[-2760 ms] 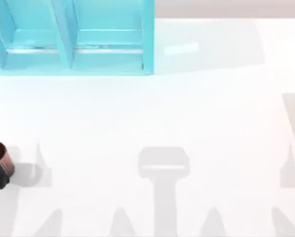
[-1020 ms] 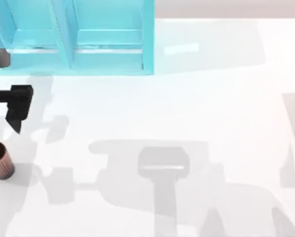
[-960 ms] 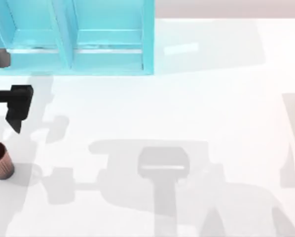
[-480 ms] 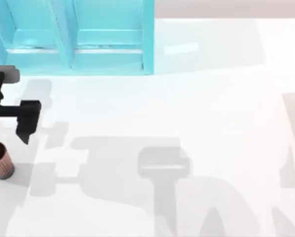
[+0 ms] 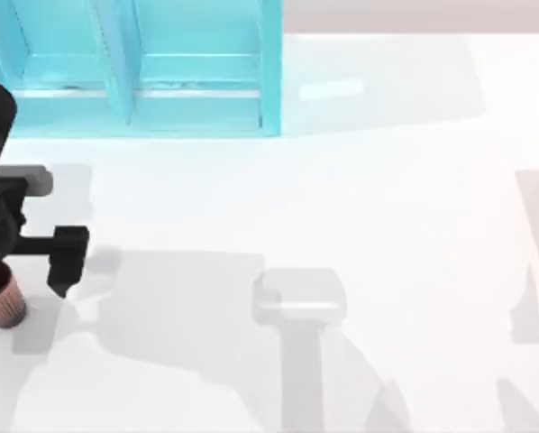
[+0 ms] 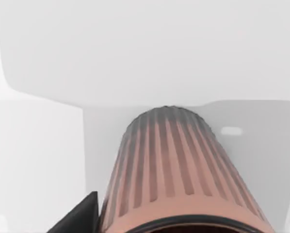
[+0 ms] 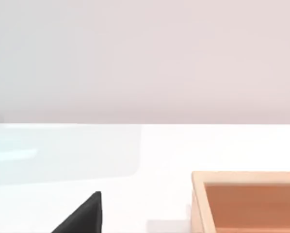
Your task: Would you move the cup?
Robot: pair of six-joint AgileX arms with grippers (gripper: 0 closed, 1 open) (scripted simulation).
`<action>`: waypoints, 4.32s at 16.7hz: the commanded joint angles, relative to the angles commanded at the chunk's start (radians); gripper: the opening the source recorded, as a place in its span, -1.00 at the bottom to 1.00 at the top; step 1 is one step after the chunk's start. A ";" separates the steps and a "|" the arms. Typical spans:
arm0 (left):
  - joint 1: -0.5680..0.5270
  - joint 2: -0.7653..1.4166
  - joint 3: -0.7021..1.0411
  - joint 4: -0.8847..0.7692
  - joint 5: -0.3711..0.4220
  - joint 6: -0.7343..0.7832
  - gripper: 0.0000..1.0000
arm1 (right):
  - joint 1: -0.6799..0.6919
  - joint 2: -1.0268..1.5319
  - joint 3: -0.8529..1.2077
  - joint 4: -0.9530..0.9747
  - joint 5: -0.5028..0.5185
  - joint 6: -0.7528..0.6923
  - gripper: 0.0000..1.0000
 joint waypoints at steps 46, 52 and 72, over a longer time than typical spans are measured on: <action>0.749 0.282 0.672 -0.401 0.034 0.758 -1.00 | 0.000 0.000 0.000 0.000 0.000 0.000 1.00; 0.751 0.317 0.527 -0.216 0.036 0.755 -1.00 | 0.000 0.000 0.000 0.000 0.000 0.000 1.00; 0.751 0.331 0.484 -0.168 0.037 0.756 1.00 | 0.000 0.000 0.000 0.000 0.000 0.000 1.00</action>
